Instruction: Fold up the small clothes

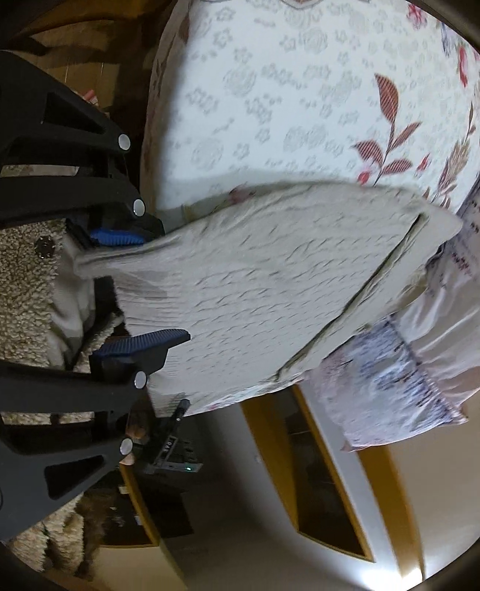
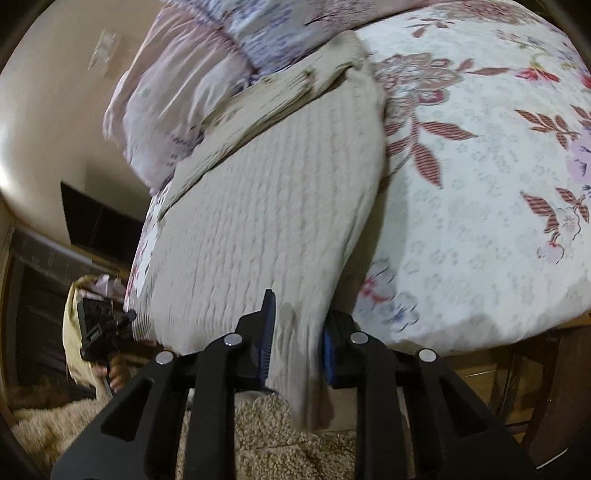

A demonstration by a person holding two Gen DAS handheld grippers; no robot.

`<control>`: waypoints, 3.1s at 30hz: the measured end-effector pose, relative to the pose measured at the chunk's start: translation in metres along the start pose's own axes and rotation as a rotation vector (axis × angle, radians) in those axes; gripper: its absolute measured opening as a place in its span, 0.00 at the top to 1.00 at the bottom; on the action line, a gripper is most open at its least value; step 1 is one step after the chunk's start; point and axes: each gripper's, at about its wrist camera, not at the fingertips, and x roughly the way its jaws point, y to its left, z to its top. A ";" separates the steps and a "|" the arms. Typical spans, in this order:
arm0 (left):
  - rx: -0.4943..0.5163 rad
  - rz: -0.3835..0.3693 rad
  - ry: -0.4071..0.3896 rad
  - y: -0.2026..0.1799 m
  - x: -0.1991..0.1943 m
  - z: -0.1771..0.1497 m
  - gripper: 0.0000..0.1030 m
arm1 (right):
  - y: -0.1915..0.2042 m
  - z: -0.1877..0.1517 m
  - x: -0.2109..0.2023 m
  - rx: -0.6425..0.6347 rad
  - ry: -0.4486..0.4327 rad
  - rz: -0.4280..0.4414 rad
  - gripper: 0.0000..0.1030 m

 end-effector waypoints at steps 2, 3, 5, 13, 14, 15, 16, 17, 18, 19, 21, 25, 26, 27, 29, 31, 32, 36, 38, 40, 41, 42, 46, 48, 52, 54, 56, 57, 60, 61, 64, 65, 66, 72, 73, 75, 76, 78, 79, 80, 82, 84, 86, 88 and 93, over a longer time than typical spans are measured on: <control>0.010 0.000 0.022 -0.002 0.003 -0.001 0.67 | 0.005 -0.002 0.002 -0.028 0.015 -0.005 0.81; 0.015 0.007 0.028 -0.002 0.004 -0.001 0.75 | 0.009 -0.003 0.001 -0.052 0.016 -0.012 0.84; 0.026 0.028 0.028 -0.003 0.005 -0.001 0.87 | 0.015 -0.003 -0.001 -0.098 -0.007 -0.030 0.92; 0.077 0.116 -0.099 -0.015 -0.012 0.019 0.94 | 0.046 0.018 -0.034 -0.244 -0.282 -0.126 0.93; 0.082 0.123 -0.115 -0.017 -0.014 0.022 0.94 | 0.048 0.021 -0.037 -0.252 -0.307 -0.136 0.93; 0.085 0.128 -0.126 -0.018 -0.015 0.025 0.94 | 0.051 0.024 -0.040 -0.264 -0.340 -0.150 0.93; 0.091 0.137 -0.142 -0.021 -0.016 0.028 0.94 | 0.054 0.026 -0.042 -0.279 -0.367 -0.165 0.93; 0.098 0.149 -0.160 -0.023 -0.017 0.032 0.94 | 0.054 0.029 -0.044 -0.290 -0.385 -0.175 0.93; 0.104 0.155 -0.173 -0.025 -0.018 0.035 0.94 | 0.057 0.032 -0.045 -0.304 -0.412 -0.187 0.93; 0.113 0.168 -0.195 -0.029 -0.020 0.040 0.94 | 0.059 0.034 -0.046 -0.314 -0.431 -0.194 0.93; 0.132 0.198 -0.230 -0.035 -0.021 0.051 0.94 | 0.063 0.040 -0.045 -0.327 -0.466 -0.210 0.93; 0.191 0.260 -0.293 -0.051 -0.023 0.069 0.94 | 0.071 0.054 -0.046 -0.344 -0.527 -0.238 0.93; 0.211 0.276 -0.310 -0.057 -0.023 0.077 0.94 | 0.073 0.059 -0.046 -0.350 -0.540 -0.242 0.93; 0.229 0.289 -0.322 -0.062 -0.022 0.084 0.94 | 0.078 0.065 -0.045 -0.358 -0.559 -0.254 0.93; 0.270 0.320 -0.351 -0.074 -0.020 0.096 0.94 | 0.083 0.074 -0.044 -0.374 -0.580 -0.265 0.93; 0.309 0.346 -0.379 -0.084 -0.017 0.107 0.94 | 0.089 0.088 -0.043 -0.388 -0.608 -0.284 0.93; 0.331 0.360 -0.396 -0.090 -0.016 0.115 0.94 | 0.090 0.093 -0.042 -0.389 -0.615 -0.287 0.93; 0.368 0.384 -0.439 -0.102 -0.010 0.146 0.95 | 0.094 0.122 -0.037 -0.383 -0.645 -0.302 0.93; 0.372 0.396 -0.450 -0.105 -0.003 0.164 0.94 | 0.098 0.136 -0.033 -0.388 -0.661 -0.315 0.93; 0.366 0.403 -0.454 -0.106 0.003 0.181 0.95 | 0.102 0.147 -0.028 -0.395 -0.668 -0.322 0.93; 0.363 0.406 -0.456 -0.105 0.006 0.188 0.95 | 0.103 0.152 -0.026 -0.396 -0.672 -0.328 0.93; 0.359 0.409 -0.458 -0.105 0.010 0.197 0.94 | 0.104 0.158 -0.024 -0.398 -0.678 -0.331 0.93; 0.339 0.413 -0.467 -0.095 0.021 0.222 0.95 | 0.102 0.182 -0.015 -0.376 -0.696 -0.318 0.93; 0.305 0.410 -0.461 -0.082 0.031 0.236 0.95 | 0.096 0.192 -0.004 -0.360 -0.690 -0.321 0.93; 0.235 0.425 -0.414 -0.050 0.057 0.252 0.94 | 0.071 0.213 0.036 -0.293 -0.599 -0.345 0.93; 0.178 0.430 -0.373 -0.030 0.073 0.257 0.94 | 0.057 0.220 0.055 -0.254 -0.547 -0.349 0.93; 0.129 0.427 -0.345 -0.014 0.083 0.259 0.95 | 0.043 0.226 0.070 -0.217 -0.505 -0.351 0.93; 0.111 0.423 -0.339 -0.008 0.086 0.259 0.95 | 0.037 0.228 0.076 -0.199 -0.488 -0.354 0.93; 0.065 0.399 -0.321 0.004 0.090 0.261 0.95 | 0.022 0.231 0.086 -0.151 -0.452 -0.336 0.93; 0.052 0.388 -0.316 0.007 0.091 0.261 0.94 | 0.019 0.232 0.088 -0.141 -0.445 -0.331 0.93; 0.027 0.367 -0.304 0.012 0.094 0.265 0.94 | 0.014 0.235 0.094 -0.118 -0.426 -0.316 0.93; 0.009 0.350 -0.299 0.015 0.095 0.266 0.94 | 0.013 0.237 0.095 -0.112 -0.420 -0.309 0.93; -0.007 0.336 -0.295 0.018 0.096 0.268 0.94 | 0.012 0.239 0.096 -0.101 -0.412 -0.296 0.93; -0.171 0.172 -0.269 0.039 0.099 0.277 0.80 | -0.003 0.262 0.099 0.032 -0.380 -0.145 0.70; -0.194 0.145 -0.271 0.042 0.098 0.278 0.76 | -0.005 0.266 0.100 0.055 -0.379 -0.123 0.65; -0.233 0.098 -0.284 0.045 0.098 0.281 0.68 | -0.008 0.277 0.104 0.097 -0.373 -0.087 0.61; -0.244 0.083 -0.291 0.045 0.098 0.283 0.67 | -0.009 0.280 0.105 0.112 -0.373 -0.077 0.58; -0.255 0.072 -0.308 0.046 0.099 0.286 0.61 | -0.012 0.288 0.109 0.145 -0.374 -0.060 0.54; -0.265 0.066 -0.318 0.047 0.100 0.287 0.59 | -0.013 0.290 0.109 0.157 -0.374 -0.055 0.53; -0.275 0.056 -0.327 0.047 0.099 0.288 0.55 | -0.014 0.292 0.110 0.170 -0.373 -0.048 0.53; -0.291 0.037 -0.346 0.049 0.099 0.289 0.52 | -0.014 0.294 0.110 0.180 -0.376 -0.047 0.51; -0.291 0.033 -0.355 0.048 0.097 0.290 0.51 | -0.011 0.293 0.108 0.170 -0.375 -0.060 0.51; -0.278 0.040 -0.351 0.046 0.095 0.289 0.51 | -0.007 0.291 0.103 0.153 -0.383 -0.077 0.51; -0.257 0.055 -0.351 0.046 0.088 0.284 0.51 | -0.003 0.283 0.088 0.121 -0.423 -0.121 0.51; -0.170 0.148 -0.342 0.039 0.071 0.269 0.51 | -0.007 0.261 0.051 0.068 -0.489 -0.224 0.51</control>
